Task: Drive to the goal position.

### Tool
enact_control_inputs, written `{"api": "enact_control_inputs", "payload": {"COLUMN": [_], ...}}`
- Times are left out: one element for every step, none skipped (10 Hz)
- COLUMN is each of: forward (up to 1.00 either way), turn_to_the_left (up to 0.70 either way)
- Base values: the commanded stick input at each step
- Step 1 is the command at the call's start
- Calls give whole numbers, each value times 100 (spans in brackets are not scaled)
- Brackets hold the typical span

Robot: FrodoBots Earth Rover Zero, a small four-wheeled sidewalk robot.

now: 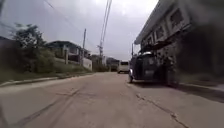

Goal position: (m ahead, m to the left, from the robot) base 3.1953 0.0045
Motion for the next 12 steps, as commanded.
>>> {"api": "enact_control_inputs", "payload": {"forward": [50, 50, 50, 50, 50, 50, 50, 50, 50, 50, 50, 50], "turn_to_the_left": [0, 0, 0, 0, 0, 0, 0, 0, 0, 0, 0, 0]}}
